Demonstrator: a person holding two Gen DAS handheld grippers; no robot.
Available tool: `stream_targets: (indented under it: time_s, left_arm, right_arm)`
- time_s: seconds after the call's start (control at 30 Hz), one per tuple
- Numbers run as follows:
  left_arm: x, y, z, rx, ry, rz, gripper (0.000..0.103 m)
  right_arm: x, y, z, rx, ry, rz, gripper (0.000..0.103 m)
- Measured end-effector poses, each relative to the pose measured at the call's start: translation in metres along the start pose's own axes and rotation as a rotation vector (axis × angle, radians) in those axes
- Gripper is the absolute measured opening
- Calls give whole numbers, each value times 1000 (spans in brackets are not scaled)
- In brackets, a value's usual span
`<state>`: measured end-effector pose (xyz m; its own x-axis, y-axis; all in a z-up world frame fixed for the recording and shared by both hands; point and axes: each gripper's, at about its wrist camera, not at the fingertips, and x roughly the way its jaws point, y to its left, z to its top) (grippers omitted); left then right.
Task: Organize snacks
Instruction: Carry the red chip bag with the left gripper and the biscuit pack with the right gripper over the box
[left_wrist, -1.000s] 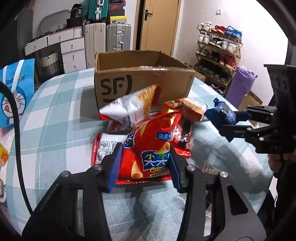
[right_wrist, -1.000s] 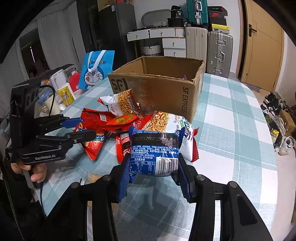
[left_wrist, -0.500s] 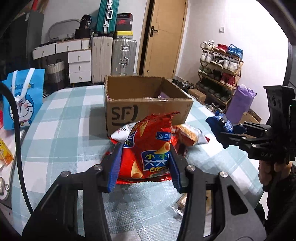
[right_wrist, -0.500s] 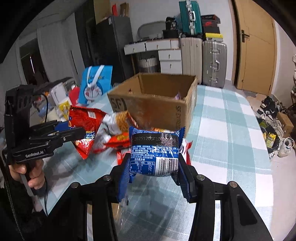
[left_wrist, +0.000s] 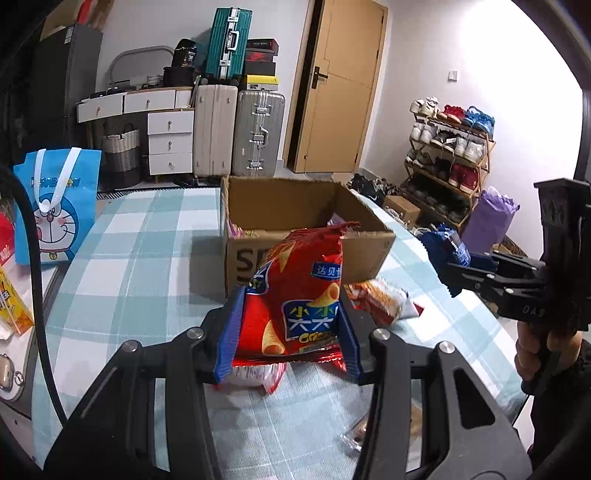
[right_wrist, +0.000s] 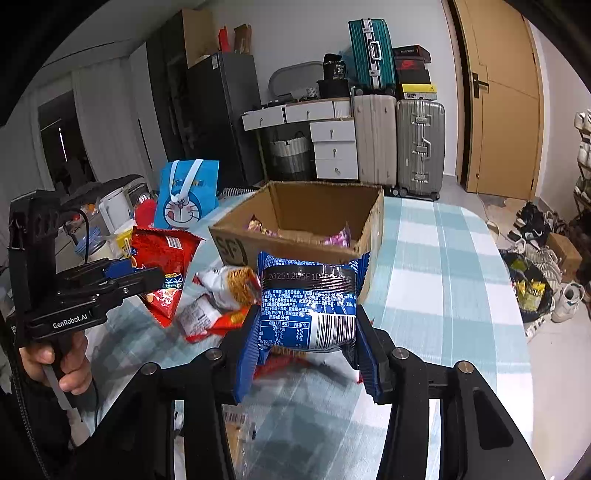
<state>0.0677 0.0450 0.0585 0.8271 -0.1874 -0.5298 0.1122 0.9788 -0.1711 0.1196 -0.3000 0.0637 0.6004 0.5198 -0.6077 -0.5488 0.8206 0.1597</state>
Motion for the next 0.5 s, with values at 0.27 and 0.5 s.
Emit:
stream_targets:
  time_s: [0.27, 0.5]
  left_arm:
    - [4, 2, 30, -10, -25, 12, 44]
    - [16, 5, 53, -13, -35, 25, 44]
  right_arm:
    - [4, -10, 16, 35, -22, -11, 47]
    - [14, -14, 28, 42, -22, -13, 47]
